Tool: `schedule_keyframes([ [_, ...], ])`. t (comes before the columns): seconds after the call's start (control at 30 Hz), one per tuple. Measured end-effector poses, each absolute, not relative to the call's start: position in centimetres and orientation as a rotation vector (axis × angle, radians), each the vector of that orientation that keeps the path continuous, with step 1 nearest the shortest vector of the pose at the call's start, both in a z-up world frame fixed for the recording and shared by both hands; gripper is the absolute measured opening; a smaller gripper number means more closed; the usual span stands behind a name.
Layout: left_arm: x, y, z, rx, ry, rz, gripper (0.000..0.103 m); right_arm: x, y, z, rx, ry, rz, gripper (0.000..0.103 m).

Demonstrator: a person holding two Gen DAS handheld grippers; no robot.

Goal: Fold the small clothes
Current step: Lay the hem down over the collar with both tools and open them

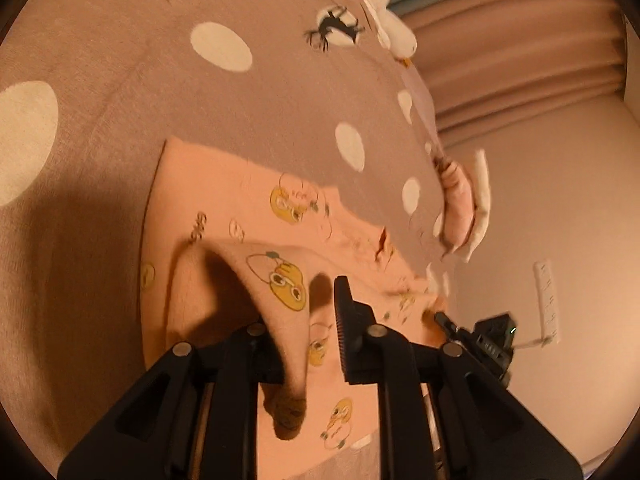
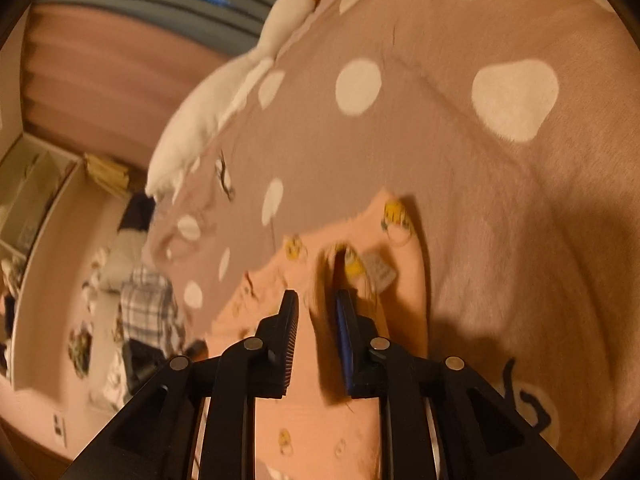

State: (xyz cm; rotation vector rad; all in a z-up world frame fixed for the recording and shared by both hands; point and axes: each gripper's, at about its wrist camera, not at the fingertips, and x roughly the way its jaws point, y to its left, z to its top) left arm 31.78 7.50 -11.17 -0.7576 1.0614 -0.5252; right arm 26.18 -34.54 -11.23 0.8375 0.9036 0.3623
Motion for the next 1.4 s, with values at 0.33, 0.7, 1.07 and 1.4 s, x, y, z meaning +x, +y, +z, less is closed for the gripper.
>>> schedule_keyframes([
  [0.33, 30.8, 11.3, -10.7, -0.883, 0.916, -0.392, 0.003, 25.2, -35.4, -10.1, 0.803, 0.81, 0.243, 0.006],
  [0.7, 30.9, 10.4, -10.9, -0.85, 0.997, -0.459, 0.028, 25.7, -34.5, -10.3, 0.832, 0.849, 0.319, 0.006],
  [1.07, 30.4, 9.0, -12.0, -0.747, 1.094, -0.493, 0.005, 25.3, -32.5, -10.6, 0.714, 0.953, 0.353, 0.007],
  [1.4, 35.4, 12.4, -12.0, -1.23, 0.865, -0.373, 0.005, 29.5, -33.7, -9.3, 0.962, 0.831, 0.425, 0.007],
])
